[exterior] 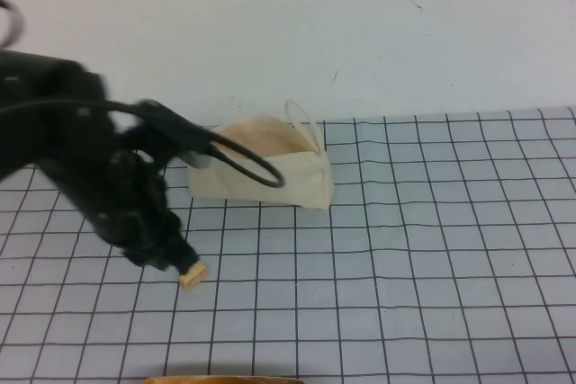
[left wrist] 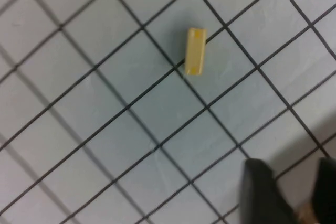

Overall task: Put eraser into pencil case
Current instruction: Pick up the eraser from the table

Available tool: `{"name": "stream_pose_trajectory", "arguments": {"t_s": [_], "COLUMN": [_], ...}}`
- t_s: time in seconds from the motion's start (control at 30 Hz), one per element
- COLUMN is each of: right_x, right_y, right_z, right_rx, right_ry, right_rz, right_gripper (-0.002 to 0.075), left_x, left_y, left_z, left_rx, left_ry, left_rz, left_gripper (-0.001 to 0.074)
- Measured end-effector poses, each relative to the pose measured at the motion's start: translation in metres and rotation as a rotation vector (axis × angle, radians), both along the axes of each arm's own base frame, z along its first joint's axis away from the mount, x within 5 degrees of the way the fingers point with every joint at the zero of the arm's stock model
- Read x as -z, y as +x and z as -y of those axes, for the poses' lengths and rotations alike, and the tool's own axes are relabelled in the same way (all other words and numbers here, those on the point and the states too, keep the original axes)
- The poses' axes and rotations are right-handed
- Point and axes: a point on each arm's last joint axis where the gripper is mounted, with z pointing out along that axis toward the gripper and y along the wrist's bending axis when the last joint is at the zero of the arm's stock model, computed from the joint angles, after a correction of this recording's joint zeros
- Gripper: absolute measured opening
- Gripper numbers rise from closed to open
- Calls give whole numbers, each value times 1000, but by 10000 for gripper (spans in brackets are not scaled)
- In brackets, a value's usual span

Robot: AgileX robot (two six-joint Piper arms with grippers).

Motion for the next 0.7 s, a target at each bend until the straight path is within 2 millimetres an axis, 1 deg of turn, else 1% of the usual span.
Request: {"name": "stream_pose_trajectory", "arguments": {"t_s": [0.07, 0.13, 0.17, 0.23, 0.33, 0.47, 0.57, 0.7], "right_x": [0, 0, 0, 0, 0, 0, 0, 0], "right_y": [0, 0, 0, 0, 0, 0, 0, 0], "right_z": [0, 0, 0, 0, 0, 0, 0, 0], "right_rx": [0, 0, 0, 0, 0, 0, 0, 0], "right_ry": [0, 0, 0, 0, 0, 0, 0, 0], "right_rz": [0, 0, 0, 0, 0, 0, 0, 0], "right_gripper": [-1, -1, -1, -1, -1, -1, -1, -1], "left_x": [18, 34, 40, 55, 72, 91, 101, 111], "left_y": [15, 26, 31, 42, 55, 67, 73, 77], "left_z": [11, 19, 22, 27, 31, 34, 33, 33], "left_rx": [15, 14, 17, 17, 14, 21, 32, 26], "left_ry": [23, 37, 42, 52, 62, 76, 103, 124], "left_rz": [-57, -94, -109, -134, -141, -119, -96, -88], "left_gripper": [272, 383, 430, 479, 491, 463, 440, 421]}}
